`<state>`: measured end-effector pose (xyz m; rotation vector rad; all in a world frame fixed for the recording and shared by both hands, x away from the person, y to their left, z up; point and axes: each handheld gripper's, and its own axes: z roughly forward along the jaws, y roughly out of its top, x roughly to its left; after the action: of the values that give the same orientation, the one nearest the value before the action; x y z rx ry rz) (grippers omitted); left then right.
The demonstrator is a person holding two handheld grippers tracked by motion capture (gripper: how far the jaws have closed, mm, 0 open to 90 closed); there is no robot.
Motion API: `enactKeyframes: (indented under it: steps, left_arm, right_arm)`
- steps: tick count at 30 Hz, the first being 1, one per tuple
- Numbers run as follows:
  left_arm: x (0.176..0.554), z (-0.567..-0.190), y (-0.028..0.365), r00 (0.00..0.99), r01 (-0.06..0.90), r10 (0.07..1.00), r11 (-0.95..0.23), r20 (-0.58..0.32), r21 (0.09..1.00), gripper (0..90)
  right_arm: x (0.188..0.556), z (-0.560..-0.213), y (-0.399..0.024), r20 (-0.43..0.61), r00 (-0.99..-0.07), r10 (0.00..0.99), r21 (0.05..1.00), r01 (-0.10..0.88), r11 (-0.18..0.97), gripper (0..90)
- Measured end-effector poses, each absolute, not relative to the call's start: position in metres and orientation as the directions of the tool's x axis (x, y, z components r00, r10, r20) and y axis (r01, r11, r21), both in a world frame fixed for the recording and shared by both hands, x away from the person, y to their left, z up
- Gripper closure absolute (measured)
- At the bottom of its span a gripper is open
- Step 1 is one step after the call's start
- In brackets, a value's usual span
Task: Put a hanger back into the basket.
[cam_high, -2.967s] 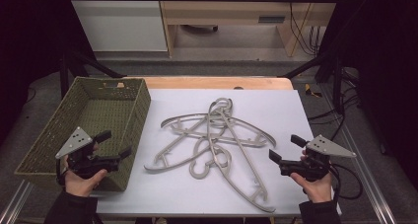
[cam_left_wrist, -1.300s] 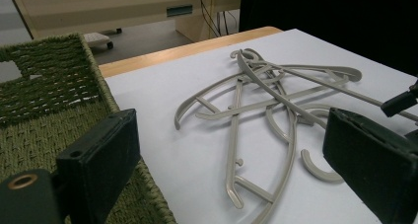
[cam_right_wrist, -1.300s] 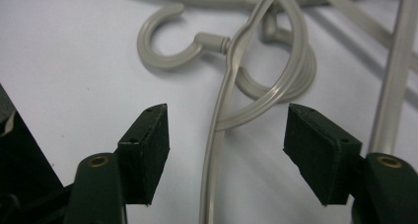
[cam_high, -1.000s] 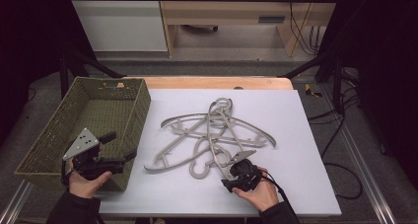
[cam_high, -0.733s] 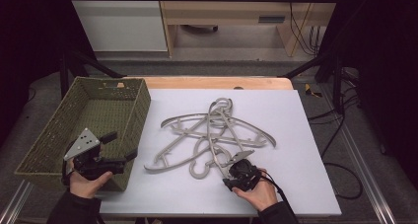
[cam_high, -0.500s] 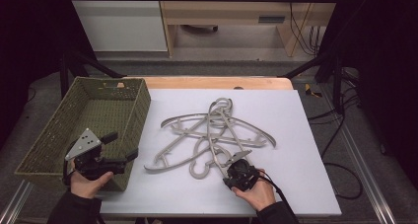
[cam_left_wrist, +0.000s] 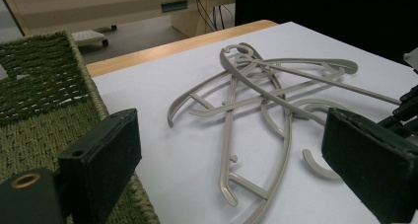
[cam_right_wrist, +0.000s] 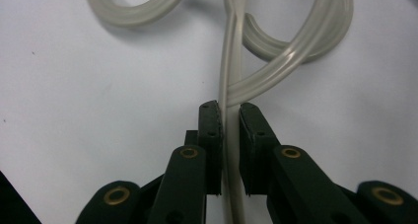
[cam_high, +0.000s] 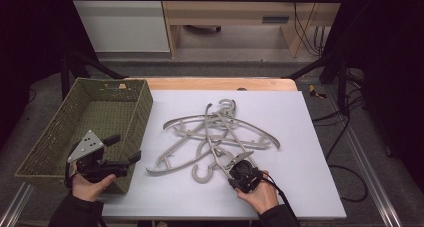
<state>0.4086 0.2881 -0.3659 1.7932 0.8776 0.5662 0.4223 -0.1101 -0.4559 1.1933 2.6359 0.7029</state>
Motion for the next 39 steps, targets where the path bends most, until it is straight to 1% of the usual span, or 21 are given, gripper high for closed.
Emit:
enactKeyframes:
  steps: [5,12,19,26,29,31,32,35,36,37,39]
  left_arm:
    - [0.408,-0.366,0.287,0.629,0.3,0.778,-0.223,-0.017,0.927,7.6]
    - [0.407,-0.365,0.284,0.634,0.299,0.773,-0.231,-0.012,0.926,7.8]
    - [0.406,-0.365,0.282,0.641,0.293,0.768,-0.239,-0.004,0.926,7.9]
    - [0.404,-0.364,0.277,0.662,0.28,0.749,-0.27,0.018,0.921,8.1]
    - [0.404,-0.365,0.273,0.678,0.273,0.734,-0.296,0.035,0.915,8.3]
    - [0.402,-0.366,0.268,0.698,0.262,0.714,-0.333,0.061,0.906,8.4]
    - [0.402,-0.366,0.268,0.698,0.262,0.714,-0.333,0.061,0.906,8.4]
    - [0.4,-0.367,0.257,0.73,0.241,0.675,-0.398,0.105,0.885,8.4]
    - [0.4,-0.367,0.257,0.73,0.241,0.675,-0.398,0.105,0.885,8.4]
    - [0.399,-0.369,0.251,0.749,0.231,0.65,-0.436,0.127,0.87,8.4]
    - [0.397,-0.371,0.244,0.761,0.223,0.631,-0.471,0.149,0.854,8.4]
  right_arm:
    - [0.423,-0.45,-0.116,0.088,-0.669,0.738,0.487,0.675,0.554,81.6]
    - [0.424,-0.438,-0.13,0.139,-0.674,0.725,0.519,0.673,0.526,81.7]
    - [0.422,-0.428,-0.138,0.169,-0.689,0.705,0.544,0.662,0.516,81.8]
    - [0.42,-0.413,-0.15,0.194,-0.752,0.63,0.598,0.6,0.532,81.8]
    - [0.418,-0.409,-0.152,0.208,-0.767,0.607,0.601,0.59,0.539,81.7]
    - [0.416,-0.404,-0.154,0.216,-0.798,0.562,0.616,0.558,0.556,81.8]
    - [0.416,-0.402,-0.153,0.218,-0.807,0.549,0.618,0.55,0.563,81.8]
    - [0.414,-0.4,-0.151,0.231,-0.827,0.513,0.62,0.531,0.577,81.7]
    - [0.414,-0.4,-0.151,0.231,-0.827,0.513,0.62,0.531,0.577,81.7]
    - [0.413,-0.401,-0.149,0.246,-0.842,0.48,0.619,0.517,0.591,81.7]
    - [0.412,-0.401,-0.146,0.257,-0.852,0.456,0.62,0.507,0.599,81.7]
